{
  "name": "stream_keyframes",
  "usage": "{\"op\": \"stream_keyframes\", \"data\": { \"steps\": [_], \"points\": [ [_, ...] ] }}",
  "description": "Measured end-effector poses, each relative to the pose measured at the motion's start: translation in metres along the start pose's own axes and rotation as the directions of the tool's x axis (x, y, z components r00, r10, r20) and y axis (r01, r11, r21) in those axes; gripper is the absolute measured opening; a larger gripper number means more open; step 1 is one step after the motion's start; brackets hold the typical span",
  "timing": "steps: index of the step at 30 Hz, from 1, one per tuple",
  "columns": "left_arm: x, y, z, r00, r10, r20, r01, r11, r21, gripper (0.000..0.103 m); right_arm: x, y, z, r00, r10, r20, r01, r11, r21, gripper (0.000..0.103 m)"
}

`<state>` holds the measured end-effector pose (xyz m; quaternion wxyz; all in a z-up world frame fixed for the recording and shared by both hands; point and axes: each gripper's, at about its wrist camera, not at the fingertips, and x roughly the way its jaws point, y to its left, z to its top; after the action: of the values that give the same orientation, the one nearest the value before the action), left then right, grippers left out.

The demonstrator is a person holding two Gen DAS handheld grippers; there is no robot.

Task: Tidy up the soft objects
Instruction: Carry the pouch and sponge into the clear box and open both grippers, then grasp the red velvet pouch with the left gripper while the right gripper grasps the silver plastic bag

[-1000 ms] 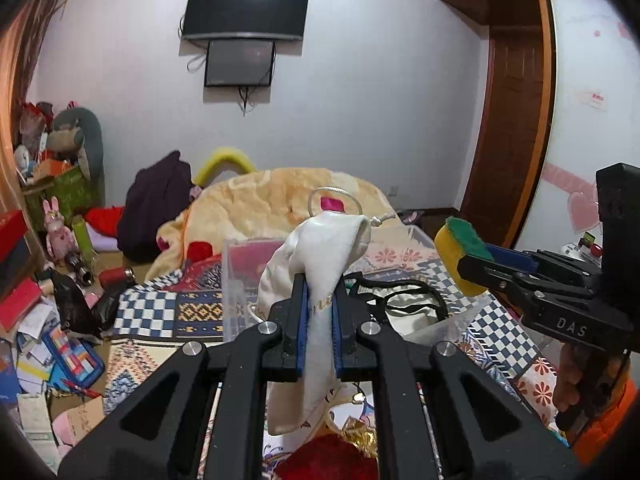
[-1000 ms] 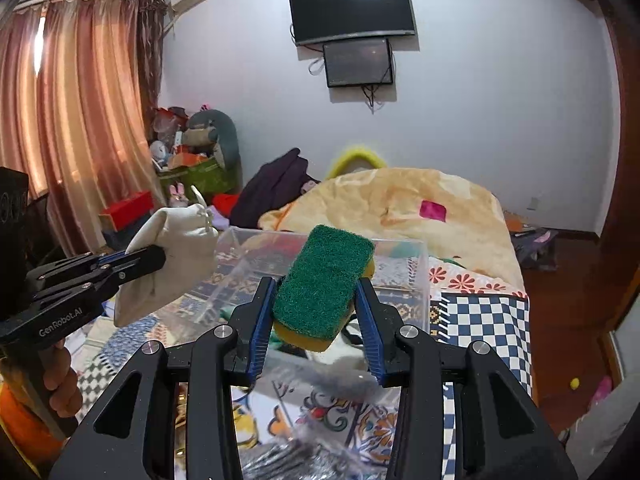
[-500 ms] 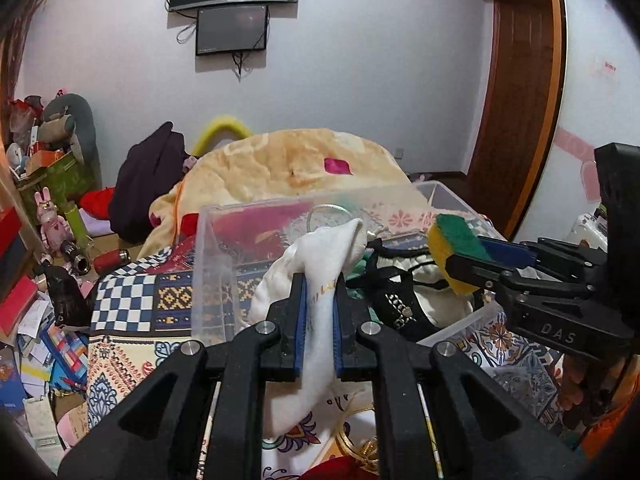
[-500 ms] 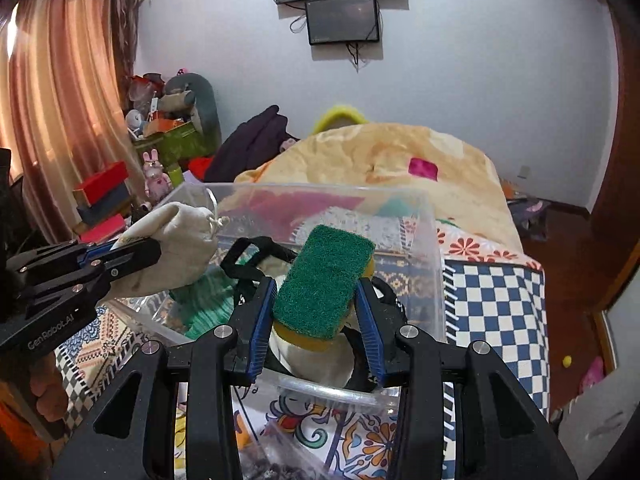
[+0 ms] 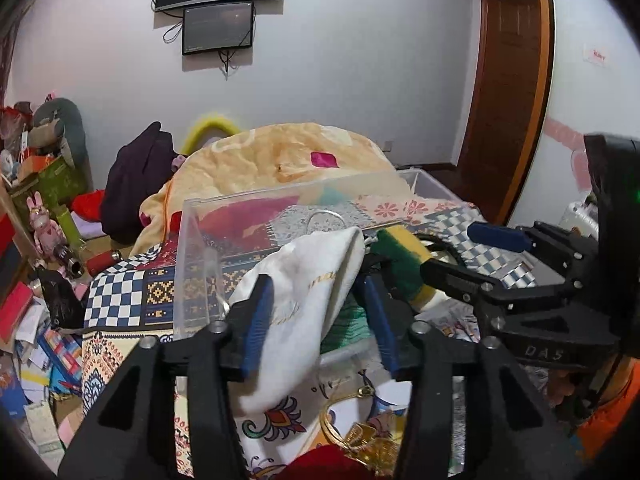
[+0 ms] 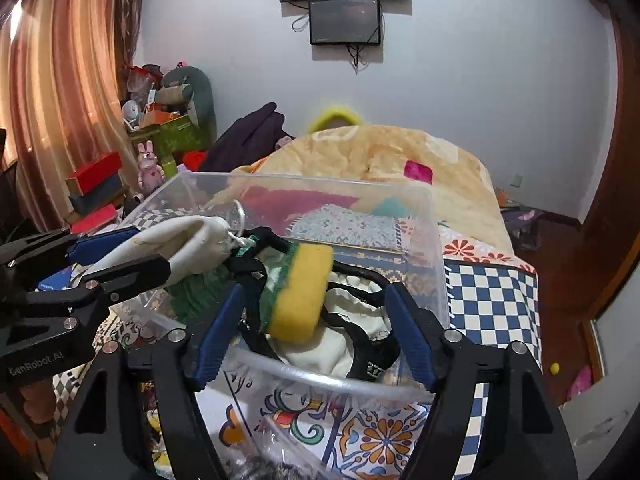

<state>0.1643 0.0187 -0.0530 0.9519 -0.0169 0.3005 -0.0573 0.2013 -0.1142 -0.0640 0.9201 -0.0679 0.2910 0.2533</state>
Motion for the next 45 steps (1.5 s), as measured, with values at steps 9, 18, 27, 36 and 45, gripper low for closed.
{"op": "stream_keyframes", "data": {
  "steps": [9,18,27,36,45],
  "points": [
    [-0.046,0.01,0.005,0.995,-0.06,0.08,0.063,0.997,-0.039,0.054,-0.036,-0.008,0.004,0.995,0.051,0.08,-0.054,0.998,0.038,0.083],
    [-0.079,0.005,-0.012,0.992,-0.071,0.103,0.072,0.997,-0.01,0.071,-0.063,0.002,-0.014,0.994,0.077,0.081,-0.078,0.997,0.002,0.084],
    [-0.071,-0.002,-0.053,0.998,-0.07,0.01,0.07,0.997,-0.02,0.074,-0.057,0.009,-0.044,0.996,0.088,0.011,-0.088,0.996,0.004,0.084],
    [-0.053,-0.011,-0.089,0.998,-0.035,-0.052,0.035,0.999,-0.011,0.074,-0.038,0.008,-0.08,0.99,0.111,-0.09,-0.107,0.993,0.05,0.084],
    [-0.037,0.012,-0.102,0.996,-0.006,-0.094,-0.002,0.996,-0.085,0.074,-0.03,0.01,-0.092,0.985,0.14,-0.105,-0.135,0.989,0.052,0.082]
  ]
}}
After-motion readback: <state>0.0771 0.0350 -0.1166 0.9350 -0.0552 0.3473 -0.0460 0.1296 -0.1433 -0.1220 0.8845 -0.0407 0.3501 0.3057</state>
